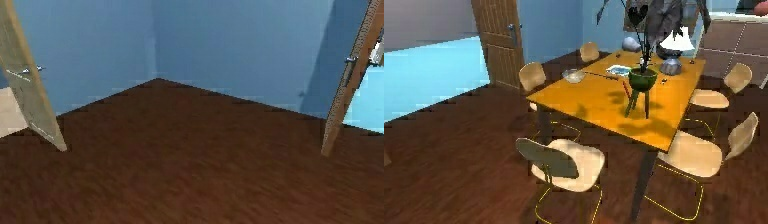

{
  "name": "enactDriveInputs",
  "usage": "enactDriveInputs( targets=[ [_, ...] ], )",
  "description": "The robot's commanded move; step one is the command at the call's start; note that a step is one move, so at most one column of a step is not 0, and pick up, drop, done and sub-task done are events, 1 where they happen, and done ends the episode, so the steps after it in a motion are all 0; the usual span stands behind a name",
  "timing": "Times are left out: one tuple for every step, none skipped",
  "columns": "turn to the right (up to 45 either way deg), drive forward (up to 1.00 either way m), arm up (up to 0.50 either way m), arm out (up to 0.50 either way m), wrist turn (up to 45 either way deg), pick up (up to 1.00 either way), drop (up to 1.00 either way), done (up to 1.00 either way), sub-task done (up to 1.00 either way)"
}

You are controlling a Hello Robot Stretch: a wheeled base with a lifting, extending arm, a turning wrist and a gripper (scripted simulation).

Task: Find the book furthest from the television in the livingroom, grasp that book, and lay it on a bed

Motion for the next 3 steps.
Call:
enactDriveInputs(
  targets=[
    [0.0,0.2,0.0,0.0,0.0,0.0,0.0,0.0,0.0],
    [33.0,0.0,0.0,0.0,0.0,0.0,0.0,0.0,0.0],
    [0.0,0.65,0.0,0.0,0.0,0.0,0.0,0.0,0.0]
  ],
)
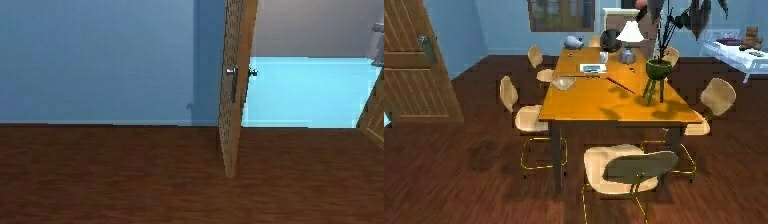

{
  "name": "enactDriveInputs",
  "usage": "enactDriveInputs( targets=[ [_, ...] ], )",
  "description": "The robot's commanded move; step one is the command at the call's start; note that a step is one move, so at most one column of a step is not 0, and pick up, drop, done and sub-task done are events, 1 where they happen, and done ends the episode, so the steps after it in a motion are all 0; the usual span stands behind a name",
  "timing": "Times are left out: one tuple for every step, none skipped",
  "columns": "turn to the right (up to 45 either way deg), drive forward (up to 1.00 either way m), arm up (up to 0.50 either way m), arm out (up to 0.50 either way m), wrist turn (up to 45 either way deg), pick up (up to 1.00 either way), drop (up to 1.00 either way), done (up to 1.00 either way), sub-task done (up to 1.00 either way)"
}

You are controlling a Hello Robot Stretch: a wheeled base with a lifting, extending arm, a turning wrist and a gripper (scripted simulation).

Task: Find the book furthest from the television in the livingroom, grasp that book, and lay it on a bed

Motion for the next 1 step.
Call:
enactDriveInputs(
  targets=[
    [45.0,0.0,0.0,0.0,0.0,0.0,0.0,0.0,0.0]
  ],
)
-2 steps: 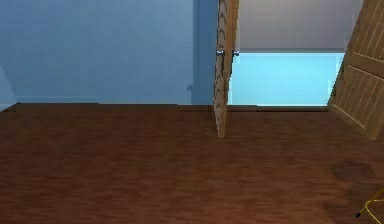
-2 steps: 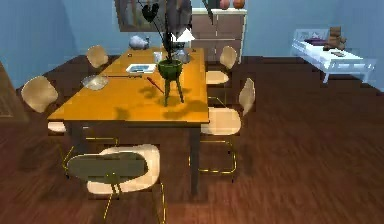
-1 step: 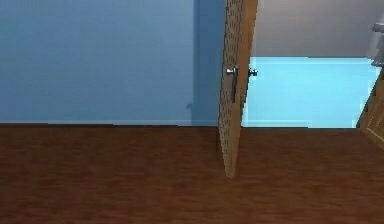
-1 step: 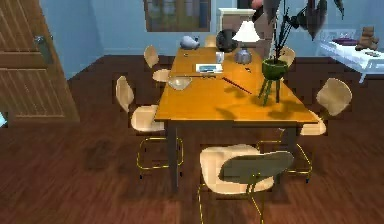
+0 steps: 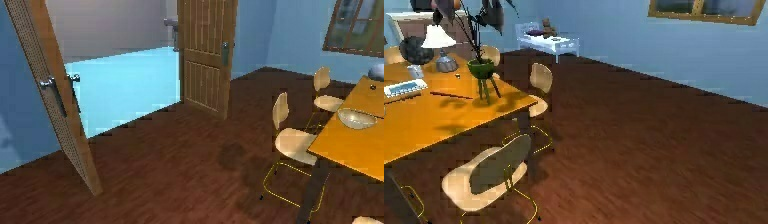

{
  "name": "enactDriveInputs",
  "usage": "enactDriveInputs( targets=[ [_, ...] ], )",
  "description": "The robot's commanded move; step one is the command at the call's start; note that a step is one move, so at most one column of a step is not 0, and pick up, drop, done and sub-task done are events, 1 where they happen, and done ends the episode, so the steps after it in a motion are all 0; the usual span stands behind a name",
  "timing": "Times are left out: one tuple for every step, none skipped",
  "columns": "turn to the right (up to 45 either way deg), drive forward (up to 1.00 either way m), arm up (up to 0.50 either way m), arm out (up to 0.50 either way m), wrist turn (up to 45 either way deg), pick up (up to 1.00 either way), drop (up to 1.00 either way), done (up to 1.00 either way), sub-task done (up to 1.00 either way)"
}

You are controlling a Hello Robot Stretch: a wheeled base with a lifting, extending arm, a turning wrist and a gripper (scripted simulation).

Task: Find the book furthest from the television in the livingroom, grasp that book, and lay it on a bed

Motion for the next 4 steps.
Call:
enactDriveInputs(
  targets=[
    [0.0,1.0,0.0,0.0,0.0,0.0,0.0,0.0,0.0],
    [0.0,0.45,0.0,0.0,0.0,0.0,0.0,0.0,0.0],
    [-27.0,0.0,0.0,0.0,0.0,0.0,0.0,0.0,0.0],
    [0.0,1.0,0.0,0.0,0.0,0.0,0.0,0.0,0.0]
  ],
)
